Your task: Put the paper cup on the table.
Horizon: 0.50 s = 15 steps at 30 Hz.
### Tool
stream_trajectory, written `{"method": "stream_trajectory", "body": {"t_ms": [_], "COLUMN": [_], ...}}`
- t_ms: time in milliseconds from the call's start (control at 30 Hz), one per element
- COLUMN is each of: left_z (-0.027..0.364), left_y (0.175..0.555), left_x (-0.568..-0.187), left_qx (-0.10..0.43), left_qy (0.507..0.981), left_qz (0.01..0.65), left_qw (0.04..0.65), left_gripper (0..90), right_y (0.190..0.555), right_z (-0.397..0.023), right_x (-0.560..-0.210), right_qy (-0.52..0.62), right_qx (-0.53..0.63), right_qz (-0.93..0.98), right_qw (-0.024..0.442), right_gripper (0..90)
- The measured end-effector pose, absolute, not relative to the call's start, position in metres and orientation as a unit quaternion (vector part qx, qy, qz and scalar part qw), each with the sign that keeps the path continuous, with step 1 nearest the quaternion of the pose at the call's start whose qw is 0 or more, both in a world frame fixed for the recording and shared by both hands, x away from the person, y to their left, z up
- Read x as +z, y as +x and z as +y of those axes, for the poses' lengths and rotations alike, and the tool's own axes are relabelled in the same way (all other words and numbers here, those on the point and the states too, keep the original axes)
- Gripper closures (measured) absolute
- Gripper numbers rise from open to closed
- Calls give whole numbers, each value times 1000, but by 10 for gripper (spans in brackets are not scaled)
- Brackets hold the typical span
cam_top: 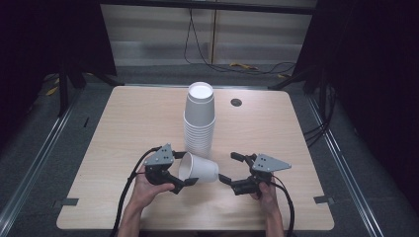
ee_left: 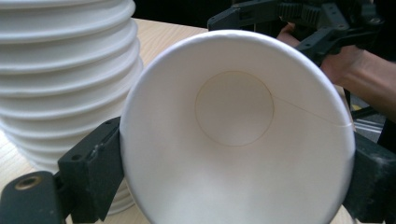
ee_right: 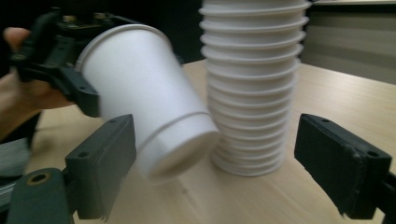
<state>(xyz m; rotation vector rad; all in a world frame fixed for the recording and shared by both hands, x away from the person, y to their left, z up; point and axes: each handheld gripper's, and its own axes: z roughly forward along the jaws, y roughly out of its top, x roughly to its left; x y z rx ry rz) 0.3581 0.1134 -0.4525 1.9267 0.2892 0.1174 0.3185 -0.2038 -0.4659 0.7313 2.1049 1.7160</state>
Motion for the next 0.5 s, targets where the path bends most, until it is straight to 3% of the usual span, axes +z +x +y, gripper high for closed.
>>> {"method": "stream_trajectory", "body": {"t_ms": [367,500], "left_z": [134,143], "left_y": [354,356], "left_x": [-457,-455], "left_qx": [58,63], "left_qy": [819,814], "left_qz": [143,156], "left_qw": [552,555], "left_gripper": [100,98], "right_y": [308,310], "right_z": [-206,-205], "right_x": [-482,-488], "right_qy": [347,372], "right_qx": [566,545], "right_qz": [685,678], "right_qw": [301,323], "right_gripper": [135,136]}}
